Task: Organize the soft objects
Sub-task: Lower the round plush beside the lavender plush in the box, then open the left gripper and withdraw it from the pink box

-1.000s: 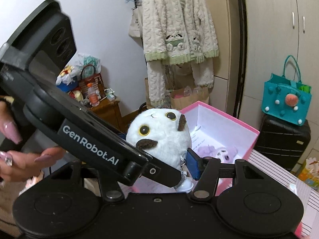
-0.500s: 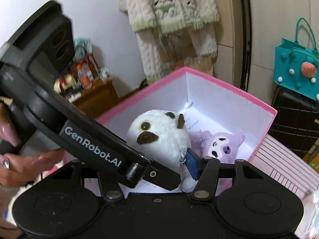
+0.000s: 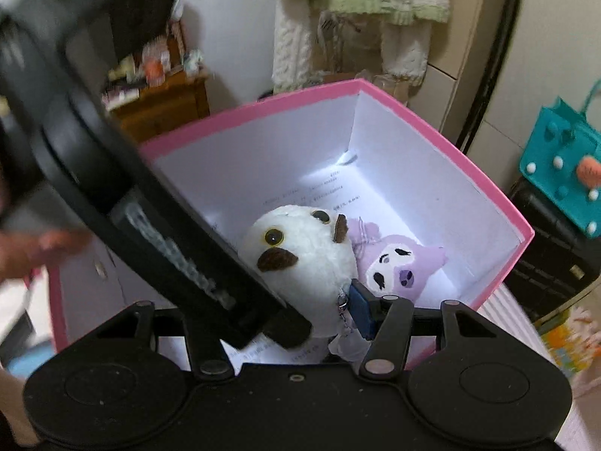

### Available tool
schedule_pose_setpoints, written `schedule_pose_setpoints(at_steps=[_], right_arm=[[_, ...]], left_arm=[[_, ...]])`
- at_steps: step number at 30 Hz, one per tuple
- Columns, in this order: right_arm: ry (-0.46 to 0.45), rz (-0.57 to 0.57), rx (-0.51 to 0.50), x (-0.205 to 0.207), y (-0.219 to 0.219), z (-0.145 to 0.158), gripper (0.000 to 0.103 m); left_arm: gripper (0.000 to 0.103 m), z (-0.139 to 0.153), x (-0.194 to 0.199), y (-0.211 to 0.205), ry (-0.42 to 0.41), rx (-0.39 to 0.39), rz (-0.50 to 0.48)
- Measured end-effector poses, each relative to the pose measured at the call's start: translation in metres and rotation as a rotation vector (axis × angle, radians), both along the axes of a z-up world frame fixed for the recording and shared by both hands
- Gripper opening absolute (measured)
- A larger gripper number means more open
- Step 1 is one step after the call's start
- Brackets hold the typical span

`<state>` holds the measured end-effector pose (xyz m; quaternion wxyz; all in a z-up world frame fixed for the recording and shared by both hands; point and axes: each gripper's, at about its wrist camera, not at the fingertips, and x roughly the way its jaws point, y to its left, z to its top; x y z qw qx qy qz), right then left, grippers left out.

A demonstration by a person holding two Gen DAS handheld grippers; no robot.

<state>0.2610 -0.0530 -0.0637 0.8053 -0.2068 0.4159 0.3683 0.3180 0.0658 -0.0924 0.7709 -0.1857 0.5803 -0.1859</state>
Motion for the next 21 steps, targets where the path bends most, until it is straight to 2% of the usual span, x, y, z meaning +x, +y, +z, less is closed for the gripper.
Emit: schedule_pose_setpoints(at_steps=[3, 6, 8, 17, 21], right_arm=[[-0.043, 0.051, -0.135, -0.005, 0.01, -0.006, 0.061], [-0.059, 0.099, -0.219, -0.009, 0.016, -0.009, 0.062], [-0.069, 0.112, -0.25, -0.01, 0.017, -0.009, 0.063], [-0.148, 0.07, -0.247, -0.02, 0.006, -0.001, 0.064], [-0.167, 0.035, -0.227, -0.026, -0.001, 0.007, 0.064]], left_arm=[[0.058, 0.007, -0.004, 0.005, -0.042, 0.016, 0.001], [0.048, 0.012, -0.005, 0.009, -0.085, 0.034, 0.0], [0.037, 0.009, -0.003, 0.008, -0.079, 0.028, -0.007], [0.035, -0.001, 0.003, -0.006, -0.075, 0.005, -0.009], [0.035, -0.01, 0.006, 0.0, -0.039, -0.073, 0.025]])
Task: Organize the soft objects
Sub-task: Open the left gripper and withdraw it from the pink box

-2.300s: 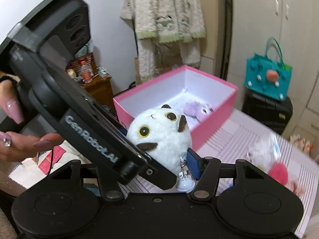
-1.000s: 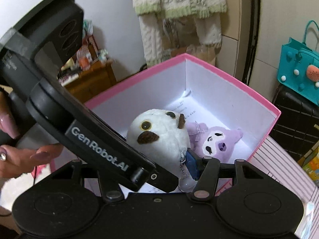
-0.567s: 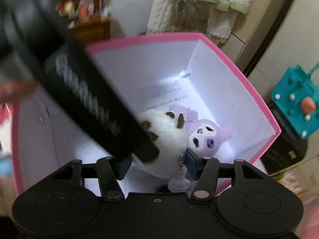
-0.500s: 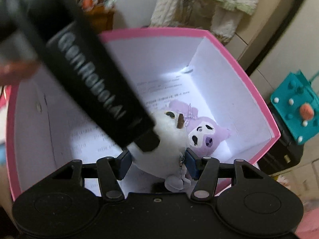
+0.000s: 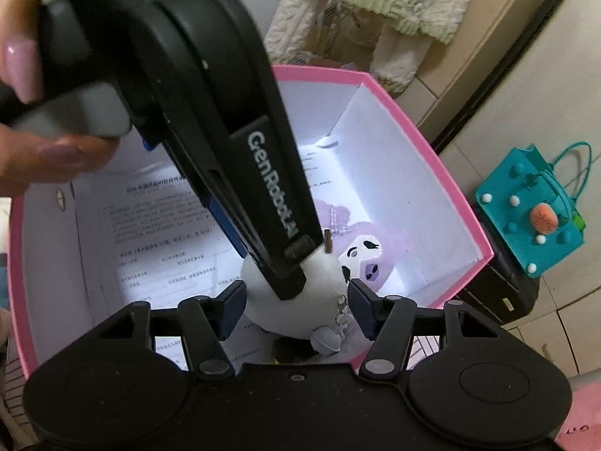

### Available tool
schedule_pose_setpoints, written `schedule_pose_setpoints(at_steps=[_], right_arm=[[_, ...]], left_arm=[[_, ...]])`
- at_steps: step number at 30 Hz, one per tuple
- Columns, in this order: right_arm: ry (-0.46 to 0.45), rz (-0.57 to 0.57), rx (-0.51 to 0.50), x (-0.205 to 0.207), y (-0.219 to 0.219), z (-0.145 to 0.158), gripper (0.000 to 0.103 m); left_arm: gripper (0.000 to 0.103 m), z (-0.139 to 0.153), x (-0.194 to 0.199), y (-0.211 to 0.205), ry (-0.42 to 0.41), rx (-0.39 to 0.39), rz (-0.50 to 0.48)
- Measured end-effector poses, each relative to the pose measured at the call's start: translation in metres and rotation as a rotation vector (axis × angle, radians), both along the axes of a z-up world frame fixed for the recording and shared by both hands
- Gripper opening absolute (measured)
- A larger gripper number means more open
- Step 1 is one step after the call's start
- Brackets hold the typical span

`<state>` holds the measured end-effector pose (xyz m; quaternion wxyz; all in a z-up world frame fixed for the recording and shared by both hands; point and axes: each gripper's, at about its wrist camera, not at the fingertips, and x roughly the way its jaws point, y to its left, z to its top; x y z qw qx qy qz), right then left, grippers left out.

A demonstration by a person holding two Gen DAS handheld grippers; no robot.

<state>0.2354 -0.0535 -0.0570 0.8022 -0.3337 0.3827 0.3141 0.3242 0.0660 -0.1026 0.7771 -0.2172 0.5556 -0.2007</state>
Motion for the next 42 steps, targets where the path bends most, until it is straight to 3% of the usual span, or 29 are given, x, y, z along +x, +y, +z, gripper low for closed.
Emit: schedule_pose_setpoints(at_steps=[7, 18, 22, 32, 42], right_arm=[[0.003, -0.075, 0.182, -0.024, -0.022, 0.021, 0.065], [0.1, -0.176, 0.463, -0.062, -0.054, 0.042, 0.065], [0.12, -0.203, 0.507, -0.073, -0.064, 0.054, 0.065], [0.081, -0.221, 0.557, -0.126, -0.088, 0.097, 0.065], [0.039, -0.248, 0.55, -0.188, -0.119, 0.116, 0.065]], left_arm=[[0.04, 0.007, -0.02, 0.017, -0.068, 0.023, -0.004], [0.047, 0.059, -0.09, 0.023, -0.297, 0.22, -0.056], [0.047, 0.081, -0.119, 0.023, -0.359, 0.25, -0.078], [0.059, 0.133, -0.188, 0.007, -0.459, 0.326, -0.154], [0.064, 0.155, -0.243, -0.015, -0.498, 0.338, -0.244]])
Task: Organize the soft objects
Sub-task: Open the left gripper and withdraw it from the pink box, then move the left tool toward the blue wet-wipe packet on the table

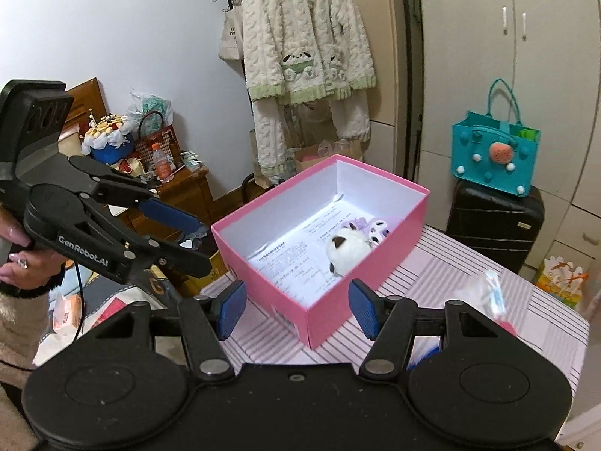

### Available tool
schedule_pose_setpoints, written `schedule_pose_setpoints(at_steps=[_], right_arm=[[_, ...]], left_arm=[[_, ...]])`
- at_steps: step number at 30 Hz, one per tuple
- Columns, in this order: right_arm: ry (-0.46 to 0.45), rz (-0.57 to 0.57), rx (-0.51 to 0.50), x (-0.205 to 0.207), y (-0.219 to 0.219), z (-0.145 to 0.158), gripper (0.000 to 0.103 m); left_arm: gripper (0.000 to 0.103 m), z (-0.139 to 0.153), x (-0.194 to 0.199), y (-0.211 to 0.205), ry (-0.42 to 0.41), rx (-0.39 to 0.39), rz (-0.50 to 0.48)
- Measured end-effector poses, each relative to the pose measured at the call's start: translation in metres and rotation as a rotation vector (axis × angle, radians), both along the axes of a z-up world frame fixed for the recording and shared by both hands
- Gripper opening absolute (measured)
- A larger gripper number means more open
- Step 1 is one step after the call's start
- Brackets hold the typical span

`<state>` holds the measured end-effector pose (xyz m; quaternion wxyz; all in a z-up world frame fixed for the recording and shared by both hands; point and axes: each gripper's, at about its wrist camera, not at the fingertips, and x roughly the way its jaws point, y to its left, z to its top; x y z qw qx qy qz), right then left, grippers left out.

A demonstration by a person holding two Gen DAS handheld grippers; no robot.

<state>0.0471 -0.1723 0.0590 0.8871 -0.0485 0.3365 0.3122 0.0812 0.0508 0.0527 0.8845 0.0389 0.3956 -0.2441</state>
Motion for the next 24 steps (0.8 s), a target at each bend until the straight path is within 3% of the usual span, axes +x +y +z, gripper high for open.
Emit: schedule_pose_setpoints(at_steps=[12, 24], right_arm=[[0.006, -0.115, -0.014, -0.051, -0.052, -0.02, 0.068], [0.027, -0.218, 0.012, -0.053, -0.101, -0.079, 0.069]], left_arm=[[0.069, -0.005, -0.032, -0.05, -0.004, 0.007, -0.149], [0.068, -0.044, -0.022, -0.107, 0.038, -0.005, -0.283]])
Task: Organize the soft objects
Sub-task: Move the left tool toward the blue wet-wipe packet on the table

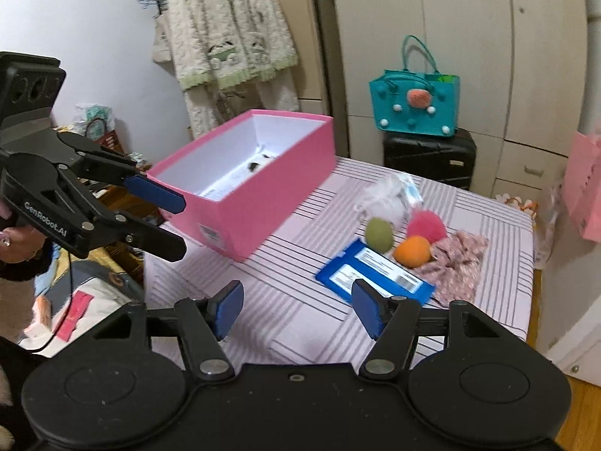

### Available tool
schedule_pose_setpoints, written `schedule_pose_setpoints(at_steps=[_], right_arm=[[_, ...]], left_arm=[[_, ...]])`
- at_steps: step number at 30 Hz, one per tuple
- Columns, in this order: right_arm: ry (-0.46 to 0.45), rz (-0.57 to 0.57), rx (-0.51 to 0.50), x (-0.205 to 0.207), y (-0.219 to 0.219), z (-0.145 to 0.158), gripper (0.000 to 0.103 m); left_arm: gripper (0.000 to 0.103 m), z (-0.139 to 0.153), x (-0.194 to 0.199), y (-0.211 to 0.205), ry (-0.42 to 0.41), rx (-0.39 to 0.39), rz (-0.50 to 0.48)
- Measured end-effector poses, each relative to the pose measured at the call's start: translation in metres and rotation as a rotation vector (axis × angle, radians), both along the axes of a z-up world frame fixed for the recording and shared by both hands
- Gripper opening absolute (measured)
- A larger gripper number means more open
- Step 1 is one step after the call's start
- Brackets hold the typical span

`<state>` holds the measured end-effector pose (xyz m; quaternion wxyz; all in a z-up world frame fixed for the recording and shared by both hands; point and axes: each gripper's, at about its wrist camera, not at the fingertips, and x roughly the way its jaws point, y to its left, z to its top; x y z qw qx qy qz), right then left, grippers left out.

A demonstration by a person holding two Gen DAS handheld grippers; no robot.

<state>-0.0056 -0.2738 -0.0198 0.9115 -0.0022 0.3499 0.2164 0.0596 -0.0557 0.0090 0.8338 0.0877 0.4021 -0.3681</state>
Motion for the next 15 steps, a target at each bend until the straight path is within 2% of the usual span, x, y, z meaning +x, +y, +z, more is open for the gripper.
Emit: schedule_pose_setpoints(at_steps=[4, 11, 15], right_arm=[[-0.048, -0.047, -0.023, 0.006, -0.009, -0.027, 0.072], [-0.077, -0.138, -0.029, 0.028, -0.025, -0.08, 0.074], [-0.081, -0.175, -0.004, 0.039, -0.034, -0.104, 0.077]], left_arm=[[0.071, -0.017, 0.012, -0.015, -0.018, -0.011, -0.003], [0.075, -0.058, 0.045, -0.039, 0.029, -0.05, 0.03], [0.076, -0.078, 0.06, -0.045, 0.068, -0.105, 0.044]])
